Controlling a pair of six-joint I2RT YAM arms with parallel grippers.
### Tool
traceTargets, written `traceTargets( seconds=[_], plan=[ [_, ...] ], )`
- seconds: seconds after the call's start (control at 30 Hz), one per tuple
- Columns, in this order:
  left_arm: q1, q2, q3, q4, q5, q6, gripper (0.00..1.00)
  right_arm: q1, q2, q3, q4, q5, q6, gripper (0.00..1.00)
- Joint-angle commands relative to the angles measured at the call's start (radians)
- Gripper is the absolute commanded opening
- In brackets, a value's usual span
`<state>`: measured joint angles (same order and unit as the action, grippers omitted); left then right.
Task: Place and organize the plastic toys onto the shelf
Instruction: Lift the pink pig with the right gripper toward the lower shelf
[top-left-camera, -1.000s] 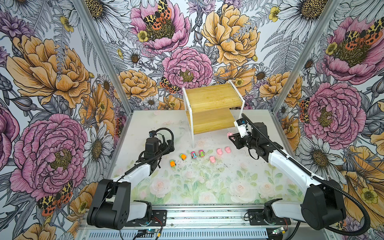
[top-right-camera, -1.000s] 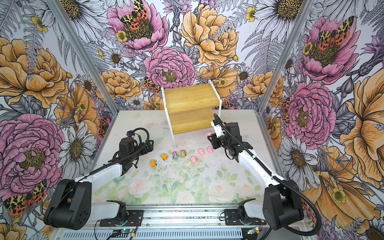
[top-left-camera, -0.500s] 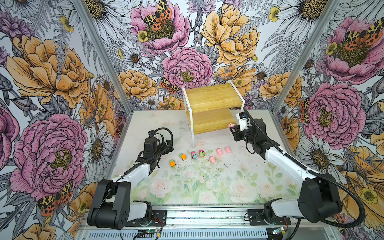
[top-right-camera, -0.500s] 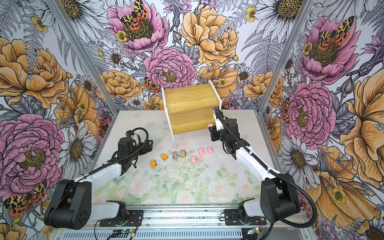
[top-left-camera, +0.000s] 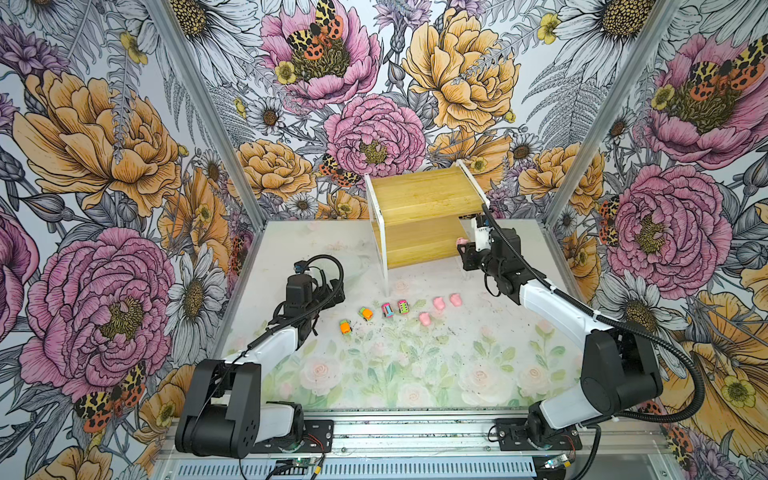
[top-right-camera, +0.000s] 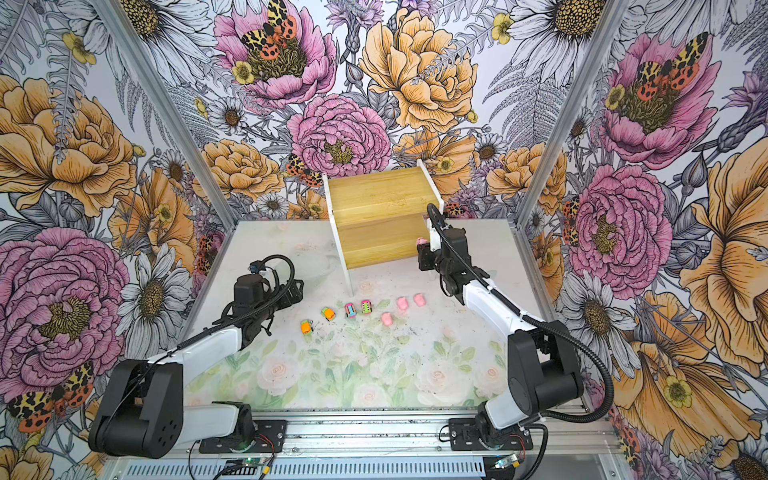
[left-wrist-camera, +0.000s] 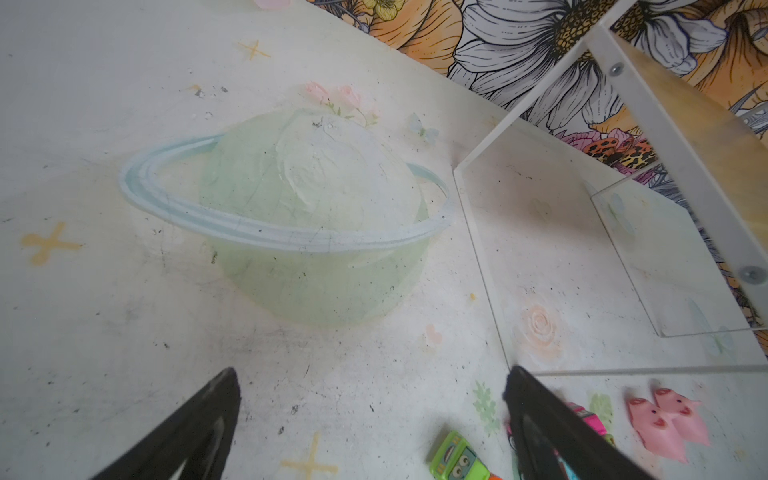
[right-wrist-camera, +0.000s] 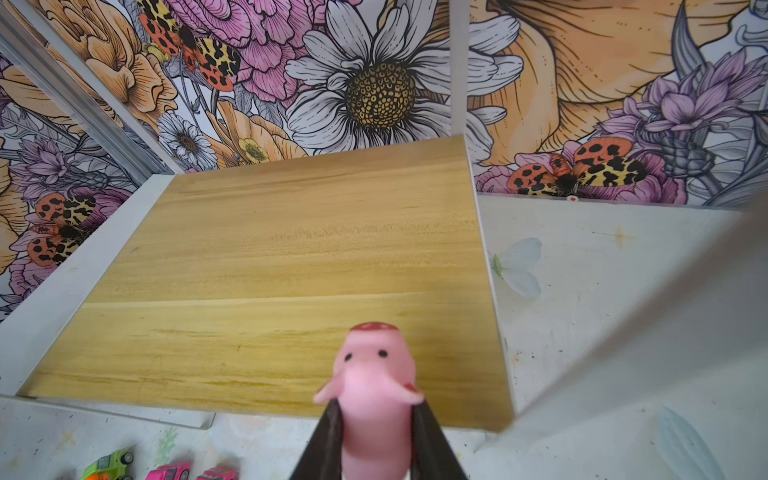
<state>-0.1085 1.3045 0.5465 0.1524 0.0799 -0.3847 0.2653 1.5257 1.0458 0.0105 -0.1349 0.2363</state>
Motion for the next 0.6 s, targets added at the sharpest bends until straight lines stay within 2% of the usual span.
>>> traceTargets(
  seconds=[0.0, 0.57],
  plan=[
    [0.011, 0.010, 0.030, -0.011, 0.020, 0.024, 0.99, 0.006, 0.019, 0.015, 0.064, 0.029, 0.023, 0.27],
    [0.016, 0.013, 0.032, -0.016, 0.021, 0.023, 0.99, 0.041, 0.075, 0.030, 0.075, 0.133, 0.044, 0.28]
  ],
)
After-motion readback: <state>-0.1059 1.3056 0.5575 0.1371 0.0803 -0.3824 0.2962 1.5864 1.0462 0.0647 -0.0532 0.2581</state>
